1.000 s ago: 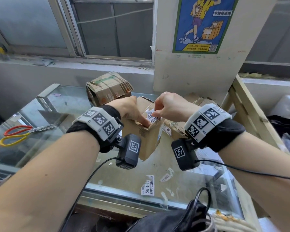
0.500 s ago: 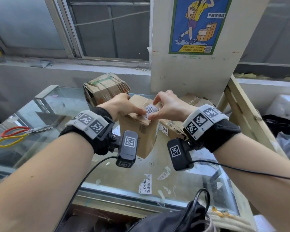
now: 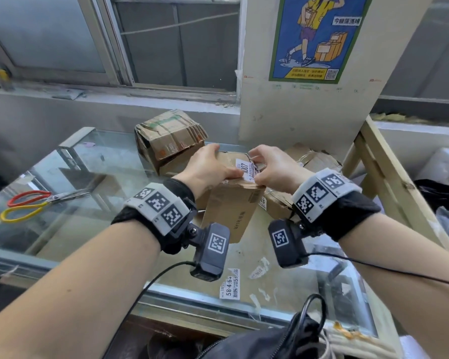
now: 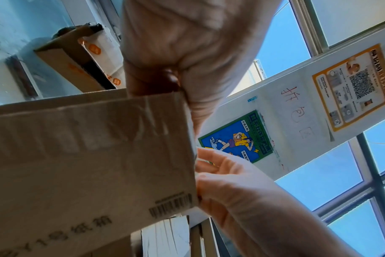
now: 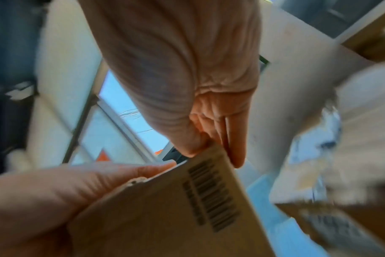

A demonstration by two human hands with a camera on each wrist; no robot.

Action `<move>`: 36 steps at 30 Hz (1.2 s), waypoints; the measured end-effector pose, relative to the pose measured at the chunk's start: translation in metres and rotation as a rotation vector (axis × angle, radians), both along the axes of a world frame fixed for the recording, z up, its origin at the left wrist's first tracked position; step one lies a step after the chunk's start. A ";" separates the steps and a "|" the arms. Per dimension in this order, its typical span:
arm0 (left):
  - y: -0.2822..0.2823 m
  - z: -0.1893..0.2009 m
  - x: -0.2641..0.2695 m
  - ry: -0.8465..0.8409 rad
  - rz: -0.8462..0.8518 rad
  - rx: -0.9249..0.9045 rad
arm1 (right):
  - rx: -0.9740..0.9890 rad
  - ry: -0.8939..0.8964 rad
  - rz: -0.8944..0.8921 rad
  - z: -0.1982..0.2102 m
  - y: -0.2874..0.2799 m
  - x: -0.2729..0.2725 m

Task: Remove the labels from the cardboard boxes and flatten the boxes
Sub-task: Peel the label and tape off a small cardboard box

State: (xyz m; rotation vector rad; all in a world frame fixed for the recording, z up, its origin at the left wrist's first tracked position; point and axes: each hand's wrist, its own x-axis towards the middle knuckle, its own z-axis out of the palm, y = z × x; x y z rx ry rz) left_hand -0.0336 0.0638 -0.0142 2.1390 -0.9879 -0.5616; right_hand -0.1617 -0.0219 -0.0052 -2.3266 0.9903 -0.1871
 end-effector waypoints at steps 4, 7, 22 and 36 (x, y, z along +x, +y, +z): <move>-0.004 0.000 0.001 0.003 -0.006 -0.003 | -0.457 0.094 0.116 0.005 0.009 -0.004; -0.006 -0.001 0.003 -0.001 -0.023 -0.003 | -0.610 0.162 0.164 0.011 0.014 -0.005; 0.001 -0.002 0.011 -0.027 -0.090 0.029 | -0.392 0.059 0.180 0.013 0.002 -0.005; -0.003 0.008 0.002 -0.110 -0.171 0.091 | -0.582 0.471 0.468 0.035 0.018 0.000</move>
